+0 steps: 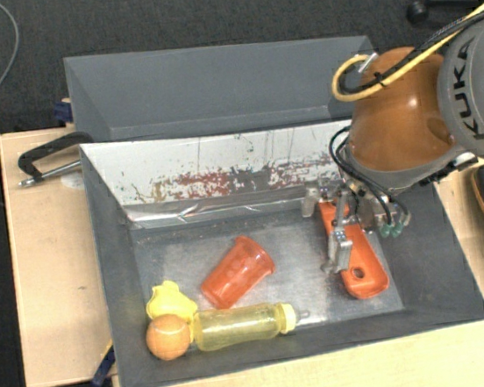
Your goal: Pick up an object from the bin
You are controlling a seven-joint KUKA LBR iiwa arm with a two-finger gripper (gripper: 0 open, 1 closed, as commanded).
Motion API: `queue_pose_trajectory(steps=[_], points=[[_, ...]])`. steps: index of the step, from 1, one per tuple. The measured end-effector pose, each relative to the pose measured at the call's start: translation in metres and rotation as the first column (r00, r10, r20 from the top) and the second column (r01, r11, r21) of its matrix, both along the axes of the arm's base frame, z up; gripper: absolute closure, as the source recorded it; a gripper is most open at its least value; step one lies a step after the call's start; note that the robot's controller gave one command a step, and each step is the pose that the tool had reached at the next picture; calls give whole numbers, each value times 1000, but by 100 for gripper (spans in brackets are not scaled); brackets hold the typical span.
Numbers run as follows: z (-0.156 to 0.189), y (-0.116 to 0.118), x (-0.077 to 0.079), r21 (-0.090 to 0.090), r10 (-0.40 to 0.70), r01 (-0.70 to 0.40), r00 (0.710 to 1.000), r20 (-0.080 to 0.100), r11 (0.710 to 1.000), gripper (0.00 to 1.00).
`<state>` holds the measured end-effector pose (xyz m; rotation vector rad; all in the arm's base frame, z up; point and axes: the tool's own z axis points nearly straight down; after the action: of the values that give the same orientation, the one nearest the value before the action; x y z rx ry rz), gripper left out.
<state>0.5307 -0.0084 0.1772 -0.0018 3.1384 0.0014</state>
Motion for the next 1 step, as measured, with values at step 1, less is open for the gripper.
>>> queue_pose_trajectory(steps=[1], points=[[0,0,0,0,0,0,1000,0,1000,0]])
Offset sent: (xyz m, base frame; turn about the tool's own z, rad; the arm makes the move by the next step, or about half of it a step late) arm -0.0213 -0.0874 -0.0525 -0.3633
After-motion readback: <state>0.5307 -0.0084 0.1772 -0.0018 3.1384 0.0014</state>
